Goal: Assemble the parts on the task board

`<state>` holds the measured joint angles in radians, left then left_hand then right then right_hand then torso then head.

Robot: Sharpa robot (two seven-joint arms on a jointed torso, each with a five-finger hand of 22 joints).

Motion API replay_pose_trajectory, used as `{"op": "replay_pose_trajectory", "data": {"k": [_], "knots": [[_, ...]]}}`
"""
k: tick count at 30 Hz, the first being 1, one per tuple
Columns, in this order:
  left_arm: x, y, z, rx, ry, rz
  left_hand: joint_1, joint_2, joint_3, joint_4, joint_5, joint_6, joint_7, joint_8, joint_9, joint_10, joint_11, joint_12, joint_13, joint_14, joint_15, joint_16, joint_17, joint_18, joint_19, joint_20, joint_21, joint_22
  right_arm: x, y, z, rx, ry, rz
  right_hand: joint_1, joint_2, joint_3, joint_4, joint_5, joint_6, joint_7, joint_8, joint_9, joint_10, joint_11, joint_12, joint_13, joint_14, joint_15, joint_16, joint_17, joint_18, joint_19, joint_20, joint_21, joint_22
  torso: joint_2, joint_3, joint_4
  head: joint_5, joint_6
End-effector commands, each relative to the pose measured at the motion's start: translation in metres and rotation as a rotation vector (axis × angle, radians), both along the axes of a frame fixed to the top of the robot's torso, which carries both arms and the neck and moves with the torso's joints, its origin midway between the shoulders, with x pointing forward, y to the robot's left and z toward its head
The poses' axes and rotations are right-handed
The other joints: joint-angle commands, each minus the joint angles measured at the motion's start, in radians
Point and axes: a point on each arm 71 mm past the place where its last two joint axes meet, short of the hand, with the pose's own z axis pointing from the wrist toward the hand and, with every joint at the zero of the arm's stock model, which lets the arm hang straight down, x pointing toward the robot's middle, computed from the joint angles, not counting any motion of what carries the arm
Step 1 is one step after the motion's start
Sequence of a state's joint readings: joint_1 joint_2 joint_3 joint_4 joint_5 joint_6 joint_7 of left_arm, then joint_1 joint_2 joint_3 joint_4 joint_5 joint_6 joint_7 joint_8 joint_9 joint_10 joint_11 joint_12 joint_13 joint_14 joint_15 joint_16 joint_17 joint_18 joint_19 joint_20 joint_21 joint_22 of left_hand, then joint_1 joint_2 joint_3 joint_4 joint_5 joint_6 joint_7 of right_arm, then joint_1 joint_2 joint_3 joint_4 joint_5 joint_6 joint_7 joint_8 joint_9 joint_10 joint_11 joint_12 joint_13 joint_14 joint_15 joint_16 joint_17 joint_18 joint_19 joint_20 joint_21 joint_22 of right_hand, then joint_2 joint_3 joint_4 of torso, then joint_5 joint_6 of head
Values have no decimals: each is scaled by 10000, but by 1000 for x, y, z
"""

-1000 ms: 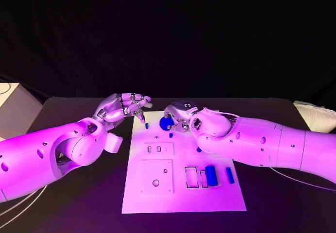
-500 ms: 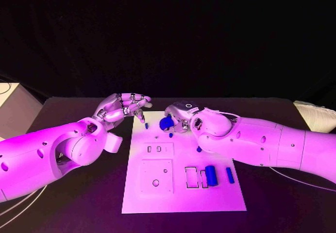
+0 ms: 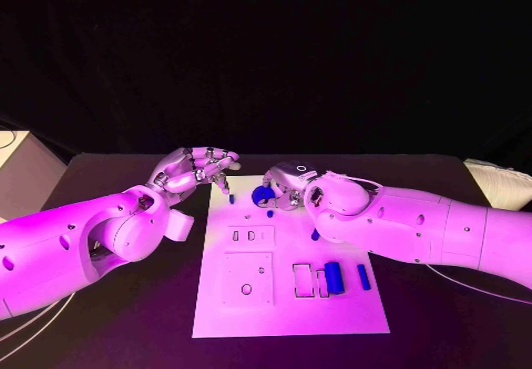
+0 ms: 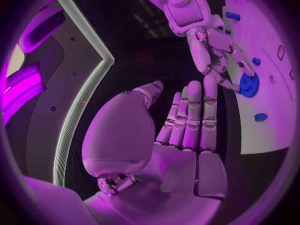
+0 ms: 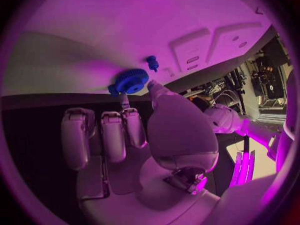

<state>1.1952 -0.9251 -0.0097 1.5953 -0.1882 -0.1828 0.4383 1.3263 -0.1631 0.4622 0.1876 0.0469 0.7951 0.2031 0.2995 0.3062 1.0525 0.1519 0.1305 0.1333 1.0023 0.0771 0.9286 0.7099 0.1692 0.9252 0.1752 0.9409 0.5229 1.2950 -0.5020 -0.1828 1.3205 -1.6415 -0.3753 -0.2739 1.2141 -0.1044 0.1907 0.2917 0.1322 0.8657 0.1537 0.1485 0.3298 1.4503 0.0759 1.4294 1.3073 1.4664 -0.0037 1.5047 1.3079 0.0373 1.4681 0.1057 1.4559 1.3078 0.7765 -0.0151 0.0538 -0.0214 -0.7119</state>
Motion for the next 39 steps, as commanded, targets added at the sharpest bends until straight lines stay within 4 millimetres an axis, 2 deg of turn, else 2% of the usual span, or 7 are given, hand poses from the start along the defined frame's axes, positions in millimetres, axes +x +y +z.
{"op": "replay_pose_trajectory", "data": {"k": [1, 22, 24, 29, 34, 39], "knots": [[0, -2, 1, -99, -11, -175, -10, 69, -22, -13, 46, -62, 144, -50, 10, -89, -4, 3, 10, -25, 38, -19, -10, 146, -56, -7, 41, 11, 0, -1, -4, -165, 390, 22, -168, 168, 113, 18, 96, 139, 21, 61, 15, 79, -34, 40, 1071, 751, 22, 28, 1372, -45, 212, 9, 27, 1605, -3, 2, 2, 9, -20], [0, -1, 1, -81, -8, -131, 2, 87, -11, -17, 46, -76, 151, -56, 11, -108, 1, -1, 11, -25, 40, -21, -11, 146, -64, -6, 52, 17, -6, -13, -4, 252, 225, -183, -354, 186, 132, 8, 135, 173, 28, 43, 10, 100, -31, 62, 1101, 758, 25, 42, 1400, -58, 244, 7, 66, 1648, 3, 12, 0, 17, -37], [0, 0, 1, -76, -10, -115, 2, 87, -11, -17, 46, -76, 151, -56, 11, -108, 1, -1, 11, -25, 40, -21, -11, 146, -64, -6, 52, 17, -9, -18, -1, 625, -71, -197, -357, 177, 137, 2, 154, 178, 30, 41, 10, 112, -29, 76, 1117, 759, 26, 44, 1403, -65, 262, 8, 90, 1671, 1, 16, -4, 19, -23], [1, 2, 0, -55, -15, -53, 2, 87, -11, -17, 46, -76, 151, -56, 11, -108, 1, -1, 11, -25, 40, -21, -11, 146, -64, -6, 52, 17, -15, -32, 9, 1614, -587, -281, -341, 121, 153, -14, 185, 192, 40, 35, 8, 126, -24, 89, 1132, 759, 29, 44, 1402, -75, 290, 9, 126, 1706, -19, 26, -57, 29, 35], [2, 4, 0, -37, -20, -1, 2, 87, -11, -17, 46, -76, 151, -56, 11, -108, 1, -1, 11, -25, 40, -21, -11, 146, -64, -6, 52, 17, -17, -52, 17, 2490, -180, -831, -325, 71, 164, -21, 200, 188, 56, 20, 3, 117, -13, 74, 1117, 755, 35, 36, 1385, -65, 264, 12, 89, 1675, -52, 44, -112, 38, 98], [3, 5, -1, -27, -21, 33, 13, 100, -4, -23, 45, -94, 159, -63, 14, -132, 8, -2, 14, -26, 45, -26, -15, 146, -78, -3, 70, 27, -18, -82, 20, 3045, 837, -1400, 341, -190, 530, -173, 225, 232, 104, -74, -23, 118, 29, 67, 1131, 756, 78, 42, 1395, -61, 257, 53, 68, 1682, -88, 67, -169, 53, 138]]}}
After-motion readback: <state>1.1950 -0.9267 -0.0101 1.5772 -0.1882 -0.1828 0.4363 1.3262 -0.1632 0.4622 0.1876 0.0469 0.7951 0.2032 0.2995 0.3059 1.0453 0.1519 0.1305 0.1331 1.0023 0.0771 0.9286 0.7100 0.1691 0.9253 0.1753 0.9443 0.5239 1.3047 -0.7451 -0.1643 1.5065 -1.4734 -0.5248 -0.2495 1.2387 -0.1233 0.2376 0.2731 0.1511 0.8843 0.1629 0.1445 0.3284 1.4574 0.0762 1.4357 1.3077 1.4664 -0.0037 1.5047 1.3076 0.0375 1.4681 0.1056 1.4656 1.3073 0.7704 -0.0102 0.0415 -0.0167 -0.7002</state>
